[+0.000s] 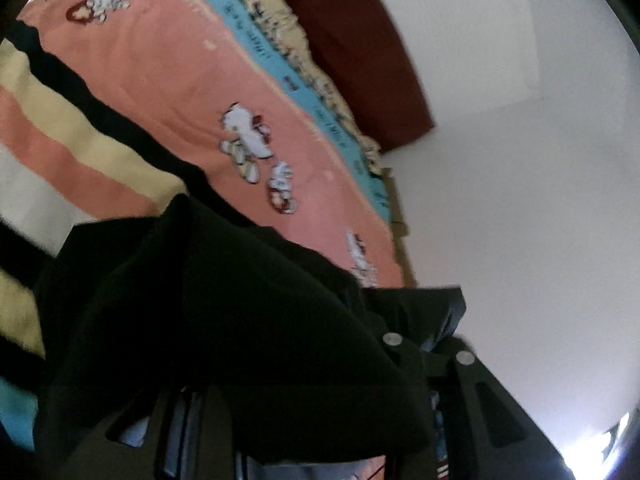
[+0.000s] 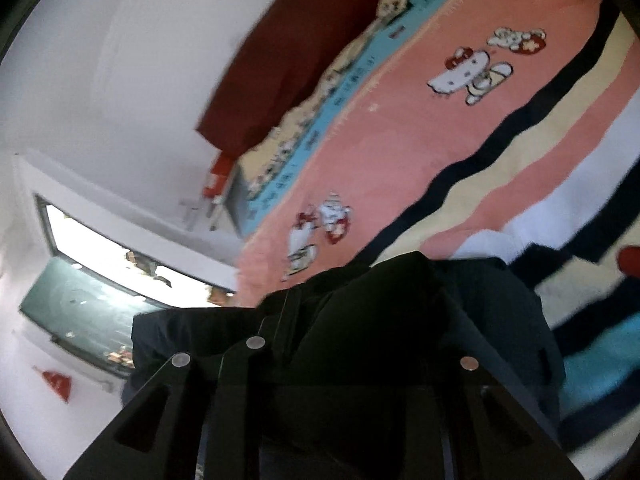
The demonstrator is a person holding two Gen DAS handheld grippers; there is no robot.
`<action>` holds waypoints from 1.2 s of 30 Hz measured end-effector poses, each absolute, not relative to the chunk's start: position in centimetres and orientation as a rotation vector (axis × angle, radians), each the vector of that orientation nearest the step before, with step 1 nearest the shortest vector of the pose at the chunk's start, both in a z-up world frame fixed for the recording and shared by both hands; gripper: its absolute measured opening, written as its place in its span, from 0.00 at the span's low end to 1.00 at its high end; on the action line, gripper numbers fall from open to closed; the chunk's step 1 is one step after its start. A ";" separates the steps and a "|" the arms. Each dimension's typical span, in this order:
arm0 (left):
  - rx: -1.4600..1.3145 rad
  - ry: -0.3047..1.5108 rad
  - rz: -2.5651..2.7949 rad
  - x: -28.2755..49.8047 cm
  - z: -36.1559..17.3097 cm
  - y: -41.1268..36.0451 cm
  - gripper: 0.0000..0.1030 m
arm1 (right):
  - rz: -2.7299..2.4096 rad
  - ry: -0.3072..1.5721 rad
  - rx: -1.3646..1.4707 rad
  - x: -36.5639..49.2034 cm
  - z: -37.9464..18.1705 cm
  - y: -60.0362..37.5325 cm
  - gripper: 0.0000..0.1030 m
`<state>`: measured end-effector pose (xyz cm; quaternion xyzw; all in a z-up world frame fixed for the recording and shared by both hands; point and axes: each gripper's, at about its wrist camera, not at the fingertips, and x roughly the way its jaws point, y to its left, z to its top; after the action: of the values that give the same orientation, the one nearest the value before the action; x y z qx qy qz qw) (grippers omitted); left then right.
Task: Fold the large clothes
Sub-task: 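Grasp the jacket side with both grippers and roll it over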
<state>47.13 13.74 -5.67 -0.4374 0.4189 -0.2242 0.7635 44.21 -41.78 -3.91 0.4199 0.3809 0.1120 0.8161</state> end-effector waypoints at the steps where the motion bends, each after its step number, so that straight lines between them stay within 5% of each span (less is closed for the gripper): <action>1: -0.943 0.924 -0.482 48.3 -7.0 13.5 0.27 | 0.227 0.831 0.882 45.4 -4.8 -41.5 0.22; 10: -1.073 0.876 -0.553 51.5 -13.4 13.9 0.28 | 0.250 0.843 0.907 50.3 -10.5 -41.1 0.22; 13: -1.087 0.902 -0.544 51.4 -13.0 14.1 0.31 | 0.268 0.828 0.948 50.3 -10.5 -41.5 0.29; 15: -1.109 0.904 -0.562 51.3 -12.4 14.5 0.35 | 0.288 0.801 0.961 49.8 -9.9 -41.5 0.41; 17: -1.128 0.893 -0.583 51.0 -11.5 15.1 0.37 | 0.319 0.763 0.989 49.1 -9.2 -41.9 0.66; 21: -1.180 0.863 -0.605 49.8 -9.2 16.7 0.48 | 0.322 0.709 0.965 48.4 -6.5 -42.2 0.96; 27: -1.251 0.771 -0.577 47.6 -6.0 19.5 0.57 | 0.276 0.657 0.902 46.5 -1.4 -43.5 0.96; 36: -0.759 0.894 -0.425 45.1 0.4 14.2 0.57 | 0.267 0.733 0.515 43.7 4.4 -36.9 0.96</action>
<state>45.15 14.15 0.43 -0.3554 0.4184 -0.1991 0.8118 43.69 -36.88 4.37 0.2483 0.3535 0.1289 0.8926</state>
